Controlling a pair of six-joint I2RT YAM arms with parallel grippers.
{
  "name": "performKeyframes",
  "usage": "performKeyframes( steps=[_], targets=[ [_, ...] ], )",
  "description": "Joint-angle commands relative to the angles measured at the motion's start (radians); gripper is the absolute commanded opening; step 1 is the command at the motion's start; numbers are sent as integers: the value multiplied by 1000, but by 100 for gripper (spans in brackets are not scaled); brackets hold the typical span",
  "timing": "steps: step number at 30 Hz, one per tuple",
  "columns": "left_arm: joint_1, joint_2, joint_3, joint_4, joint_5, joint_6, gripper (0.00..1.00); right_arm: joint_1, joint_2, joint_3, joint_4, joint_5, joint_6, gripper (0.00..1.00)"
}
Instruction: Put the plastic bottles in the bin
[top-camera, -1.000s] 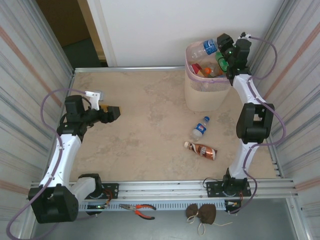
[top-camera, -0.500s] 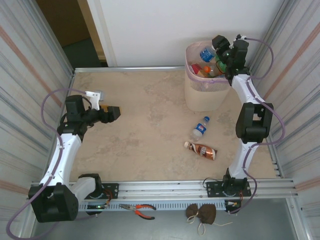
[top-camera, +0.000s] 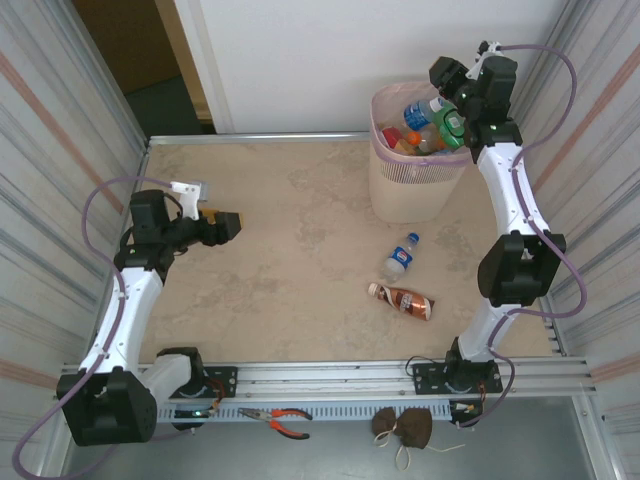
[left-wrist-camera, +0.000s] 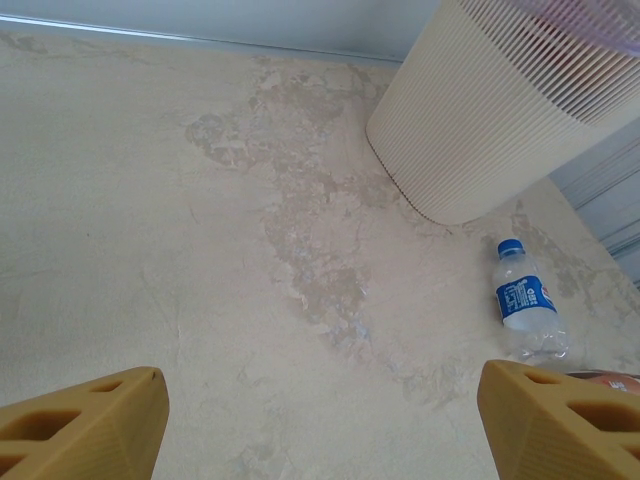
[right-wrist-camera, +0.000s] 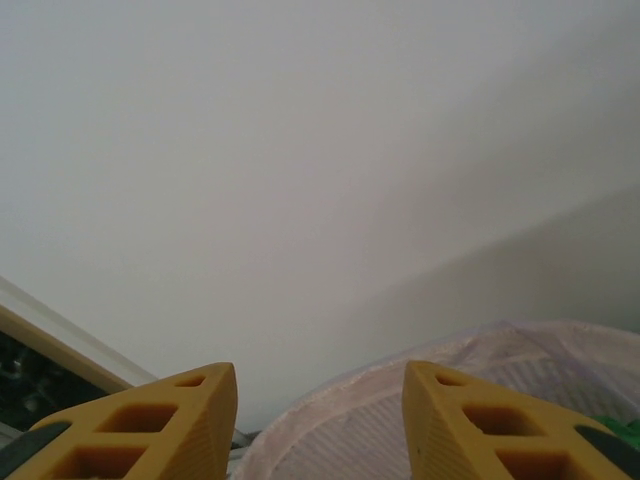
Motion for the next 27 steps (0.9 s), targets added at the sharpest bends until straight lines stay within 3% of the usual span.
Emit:
performKeyframes(
  steps=[1,6,15,27],
  targets=[
    [9,-28,-5,17,29,7,81,13,54,124,-141,15,-131,39],
    [10,-26,-4,16,28,7,81,33,182,281,-275,3,-191,32],
    [10,-27,-5,14,23,8,81,51,303,328,-434,44,-282,28],
    [10,-32,-5,13,35,5,81,70,198,346,-505,43,-318,27]
  ],
)
